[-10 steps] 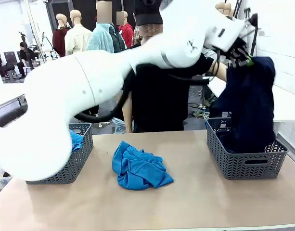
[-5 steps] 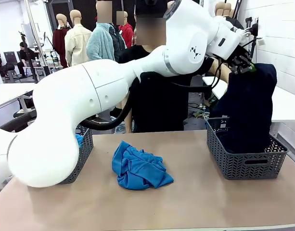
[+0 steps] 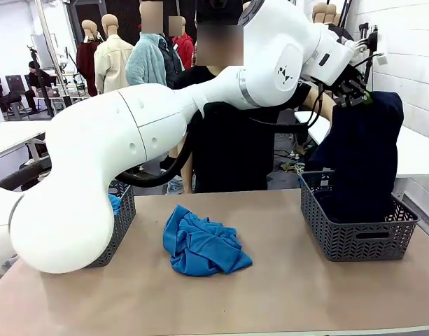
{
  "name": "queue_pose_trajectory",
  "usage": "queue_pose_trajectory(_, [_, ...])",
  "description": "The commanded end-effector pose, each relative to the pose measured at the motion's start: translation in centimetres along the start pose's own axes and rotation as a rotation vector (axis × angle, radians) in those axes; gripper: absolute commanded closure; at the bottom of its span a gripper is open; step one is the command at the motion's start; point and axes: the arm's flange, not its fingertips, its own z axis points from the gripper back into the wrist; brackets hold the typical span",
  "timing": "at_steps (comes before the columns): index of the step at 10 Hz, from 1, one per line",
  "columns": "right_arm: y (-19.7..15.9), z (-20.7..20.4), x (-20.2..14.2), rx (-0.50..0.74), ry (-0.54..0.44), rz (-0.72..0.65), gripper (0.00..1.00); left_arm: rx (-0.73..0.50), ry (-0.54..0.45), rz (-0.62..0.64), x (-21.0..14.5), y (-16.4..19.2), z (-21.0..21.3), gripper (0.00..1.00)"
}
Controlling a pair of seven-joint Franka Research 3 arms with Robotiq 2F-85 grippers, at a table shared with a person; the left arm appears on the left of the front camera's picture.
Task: Sort the tops and bottoms.
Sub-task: Sort the clothes according to human instructions.
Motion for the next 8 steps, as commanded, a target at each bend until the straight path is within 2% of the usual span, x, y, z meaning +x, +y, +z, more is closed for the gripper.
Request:
queue_pose_trajectory(1, [0.0, 0.1, -0.1, -0.016, 0.015, 0.007, 0.00, 0.052, -0.075, 0.063, -2.5, 3.1, -3.4, 1.00])
queue_pose_trajectory(3, [0.0, 0.1, -0.1, -0.016, 0.015, 0.007, 0.00, 0.023, -0.096, 0.139, -5.6, 5.0, -7.7, 1.00])
queue_pose_trajectory(4, [0.0, 0.1, -0.1, -0.016, 0.015, 0.007, 0.00, -0.021, -0.180, 0.141, -6.5, 5.2, -9.9, 1.00])
queue_pose_trajectory(6, [0.0, 0.1, -0.1, -0.016, 0.015, 0.007, 0.00, -0.112, -0.229, 0.104, -7.6, 4.0, -16.5, 1.00])
queue_pose_trajectory(8, [0.0, 0.1, -0.1, -0.016, 0.015, 0.007, 0.00, -0.155, -0.223, 0.071, -9.7, 3.2, -20.6, 1.00])
